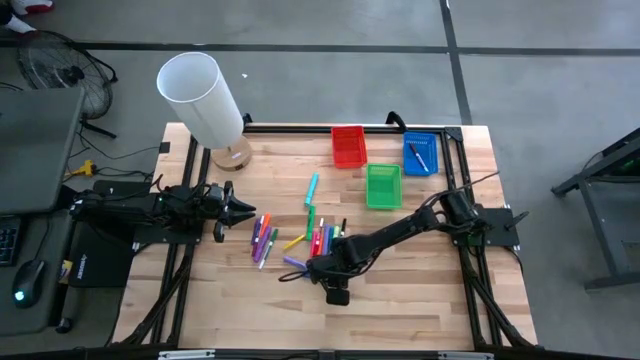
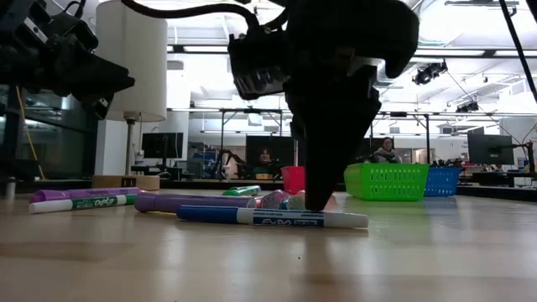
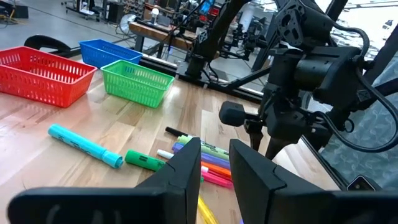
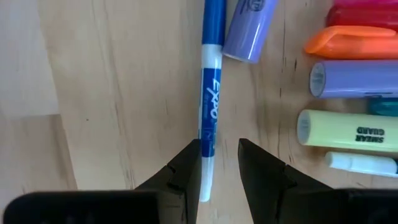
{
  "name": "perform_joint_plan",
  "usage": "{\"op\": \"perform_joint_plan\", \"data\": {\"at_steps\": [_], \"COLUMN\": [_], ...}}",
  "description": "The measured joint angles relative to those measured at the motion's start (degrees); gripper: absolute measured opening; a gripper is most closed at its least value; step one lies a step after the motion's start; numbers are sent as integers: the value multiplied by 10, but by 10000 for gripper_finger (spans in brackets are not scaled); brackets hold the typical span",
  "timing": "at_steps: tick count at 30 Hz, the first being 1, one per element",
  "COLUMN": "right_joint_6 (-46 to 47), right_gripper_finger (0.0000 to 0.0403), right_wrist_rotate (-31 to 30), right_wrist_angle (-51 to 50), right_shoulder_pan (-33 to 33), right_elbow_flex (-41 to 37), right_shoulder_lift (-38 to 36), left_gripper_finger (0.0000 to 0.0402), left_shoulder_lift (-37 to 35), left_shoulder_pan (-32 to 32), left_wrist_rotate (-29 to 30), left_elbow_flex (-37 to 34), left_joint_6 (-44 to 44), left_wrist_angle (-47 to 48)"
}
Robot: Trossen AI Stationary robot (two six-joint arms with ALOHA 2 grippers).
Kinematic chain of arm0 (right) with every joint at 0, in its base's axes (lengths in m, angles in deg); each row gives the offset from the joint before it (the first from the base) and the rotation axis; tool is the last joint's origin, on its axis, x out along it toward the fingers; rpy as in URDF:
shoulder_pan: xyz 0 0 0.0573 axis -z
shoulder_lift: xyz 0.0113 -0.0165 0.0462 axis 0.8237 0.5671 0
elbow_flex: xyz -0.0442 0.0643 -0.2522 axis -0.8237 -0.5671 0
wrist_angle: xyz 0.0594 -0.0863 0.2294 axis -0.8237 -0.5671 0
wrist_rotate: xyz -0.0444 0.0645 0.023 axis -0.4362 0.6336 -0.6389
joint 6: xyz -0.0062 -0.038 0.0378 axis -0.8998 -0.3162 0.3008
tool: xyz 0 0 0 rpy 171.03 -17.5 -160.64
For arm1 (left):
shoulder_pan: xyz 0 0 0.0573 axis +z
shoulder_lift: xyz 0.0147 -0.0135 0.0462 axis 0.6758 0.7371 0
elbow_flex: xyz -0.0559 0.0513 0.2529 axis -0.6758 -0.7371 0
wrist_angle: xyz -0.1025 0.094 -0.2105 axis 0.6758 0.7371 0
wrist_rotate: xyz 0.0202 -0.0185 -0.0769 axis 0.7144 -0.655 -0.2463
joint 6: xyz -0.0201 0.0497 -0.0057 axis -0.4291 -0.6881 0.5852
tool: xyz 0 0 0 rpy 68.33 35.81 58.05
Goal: Pick & Place Markers
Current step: Put the blue marker in the blue bin
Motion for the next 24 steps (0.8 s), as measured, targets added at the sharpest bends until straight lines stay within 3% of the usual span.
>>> {"op": "perform_joint_plan", "data": {"at_steps": [16,24], "right_joint_6": [-2,-12], "right_gripper_finger": [91,31], "right_wrist_rotate": [-12,-39], "right_wrist_angle": [21,-19], "right_shoulder_pan": [-10,-13], "right_elbow_flex": [2,2], "right_shoulder_lift": [26,28], "left_gripper_finger": [83,83], "left_shoulder_lift": [0,0], "left_shoulder_pan": [0,0], "left_wrist_rotate": [-1,-1], "left_elbow_flex": [0,0], "left_joint_6": [0,0], "left_wrist_angle": [0,0]}}
